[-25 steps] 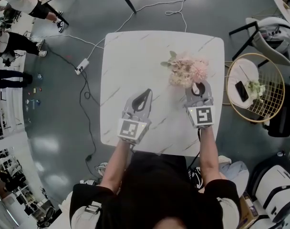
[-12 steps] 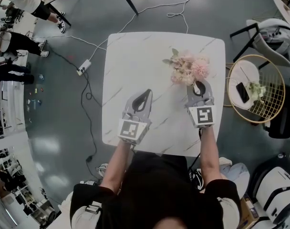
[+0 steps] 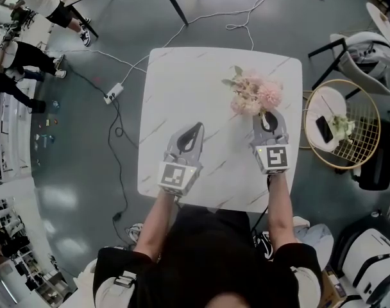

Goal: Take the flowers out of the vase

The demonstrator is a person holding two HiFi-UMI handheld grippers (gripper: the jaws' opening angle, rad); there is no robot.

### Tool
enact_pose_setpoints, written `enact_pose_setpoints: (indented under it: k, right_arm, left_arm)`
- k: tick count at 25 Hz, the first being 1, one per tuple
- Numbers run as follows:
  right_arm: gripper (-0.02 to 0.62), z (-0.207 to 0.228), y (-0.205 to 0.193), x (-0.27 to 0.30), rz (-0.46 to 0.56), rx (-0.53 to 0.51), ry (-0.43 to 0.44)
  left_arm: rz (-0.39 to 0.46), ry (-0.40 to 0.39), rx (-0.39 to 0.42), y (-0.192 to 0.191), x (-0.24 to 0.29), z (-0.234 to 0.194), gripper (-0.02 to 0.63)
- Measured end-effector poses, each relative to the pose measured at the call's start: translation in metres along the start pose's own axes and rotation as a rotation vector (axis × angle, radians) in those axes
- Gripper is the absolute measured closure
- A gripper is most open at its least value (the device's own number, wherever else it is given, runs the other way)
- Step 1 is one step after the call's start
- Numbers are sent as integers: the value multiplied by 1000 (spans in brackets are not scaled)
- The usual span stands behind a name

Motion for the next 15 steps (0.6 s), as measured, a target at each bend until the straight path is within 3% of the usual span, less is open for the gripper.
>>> enact_pose_setpoints:
  k: [15]
  right_arm:
    - [580, -3, 13, -7, 53, 42, -32]
  left_arm:
    - [2, -4, 3, 3, -13, -4, 598]
Point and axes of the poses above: the fingertips, and each gripper's own axes: x forward along the fingers, z to its right, y out of its top, the point moved 2 cm from there along -x, backward along the fingers, and after that the axes turned 8 degrees about z, right-handed, at the moved point
